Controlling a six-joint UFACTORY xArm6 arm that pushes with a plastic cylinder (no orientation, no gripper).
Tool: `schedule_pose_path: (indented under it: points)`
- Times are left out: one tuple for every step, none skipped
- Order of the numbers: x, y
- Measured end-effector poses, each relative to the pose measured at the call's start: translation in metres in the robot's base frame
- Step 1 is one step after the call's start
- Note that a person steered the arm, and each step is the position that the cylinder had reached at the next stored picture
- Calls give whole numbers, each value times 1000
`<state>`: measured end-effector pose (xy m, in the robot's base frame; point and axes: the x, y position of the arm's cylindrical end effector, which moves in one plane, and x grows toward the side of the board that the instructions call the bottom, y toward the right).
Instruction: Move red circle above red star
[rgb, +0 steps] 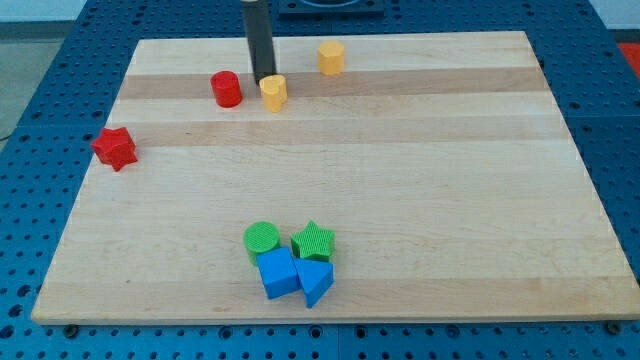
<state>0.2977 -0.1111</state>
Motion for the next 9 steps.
schedule_pose_path:
  points:
    - [26,-46]
    - [30,-63]
    - [10,-39]
    - [-3,-52]
    - [20,-101]
    - [36,-131]
    - [34,-118]
    - [43,-82]
    - [59,-83]
